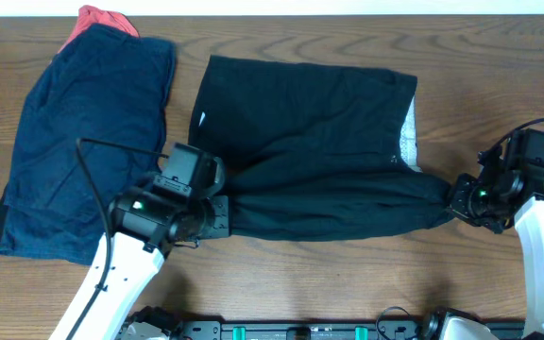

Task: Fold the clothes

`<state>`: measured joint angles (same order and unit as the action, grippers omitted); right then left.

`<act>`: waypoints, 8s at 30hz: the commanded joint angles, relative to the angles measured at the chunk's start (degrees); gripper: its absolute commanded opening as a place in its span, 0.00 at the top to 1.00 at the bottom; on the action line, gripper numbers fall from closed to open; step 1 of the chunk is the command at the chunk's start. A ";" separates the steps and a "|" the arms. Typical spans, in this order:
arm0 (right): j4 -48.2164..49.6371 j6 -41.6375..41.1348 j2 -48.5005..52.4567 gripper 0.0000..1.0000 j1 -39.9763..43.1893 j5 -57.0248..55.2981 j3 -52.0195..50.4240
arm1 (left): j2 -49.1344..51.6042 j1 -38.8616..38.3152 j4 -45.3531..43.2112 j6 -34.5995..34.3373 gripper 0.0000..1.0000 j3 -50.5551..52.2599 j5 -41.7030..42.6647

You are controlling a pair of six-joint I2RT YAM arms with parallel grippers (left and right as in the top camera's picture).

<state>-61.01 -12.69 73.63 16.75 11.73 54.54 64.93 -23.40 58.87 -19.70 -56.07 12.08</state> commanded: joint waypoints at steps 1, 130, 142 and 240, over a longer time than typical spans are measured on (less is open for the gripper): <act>0.92 1.20 -1.42 0.99 0.85 -1.73 -0.17 | 0.94 -1.73 -0.28 -0.76 0.94 -1.55 -5.95; 66.69 6.08 41.94 0.30 -9.81 3.28 7.80 | 56.98 11.43 -25.51 15.91 0.35 -33.33 -7.56; 64.87 5.40 44.68 0.26 -8.79 2.19 7.80 | 59.23 8.96 -25.51 14.69 0.35 -33.14 -7.56; 33.42 -5.55 28.76 0.99 -39.69 9.01 29.99 | 45.31 2.23 -10.97 14.93 0.02 -33.20 -6.75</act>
<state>-28.01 -17.45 102.65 -22.81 20.80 83.70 113.97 -21.52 47.05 -4.64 -88.86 5.78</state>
